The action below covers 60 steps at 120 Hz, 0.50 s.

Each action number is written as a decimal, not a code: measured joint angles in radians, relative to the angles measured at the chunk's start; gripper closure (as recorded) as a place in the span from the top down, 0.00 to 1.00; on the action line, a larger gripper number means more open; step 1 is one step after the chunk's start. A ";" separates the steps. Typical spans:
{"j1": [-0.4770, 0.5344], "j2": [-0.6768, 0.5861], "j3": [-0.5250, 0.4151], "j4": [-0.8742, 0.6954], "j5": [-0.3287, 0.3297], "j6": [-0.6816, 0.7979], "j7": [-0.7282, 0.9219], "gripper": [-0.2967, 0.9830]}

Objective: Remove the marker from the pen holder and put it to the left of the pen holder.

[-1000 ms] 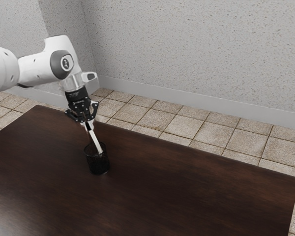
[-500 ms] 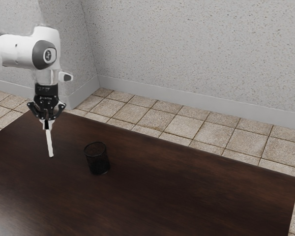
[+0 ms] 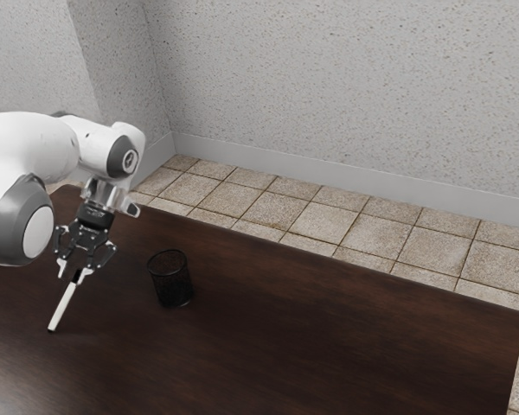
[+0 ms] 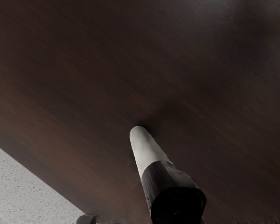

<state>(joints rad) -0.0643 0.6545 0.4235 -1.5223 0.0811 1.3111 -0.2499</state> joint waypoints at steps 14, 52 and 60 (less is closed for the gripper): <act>0.005 -0.061 0.007 -0.005 -0.059 0.019 0.020 0.53; 0.037 -0.381 -0.020 0.048 -0.292 0.219 0.237 0.70; 0.014 -0.376 -0.027 0.054 -0.287 0.252 0.273 0.71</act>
<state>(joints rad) -0.0506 0.2787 0.3968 -1.4679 -0.2059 1.5632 0.0226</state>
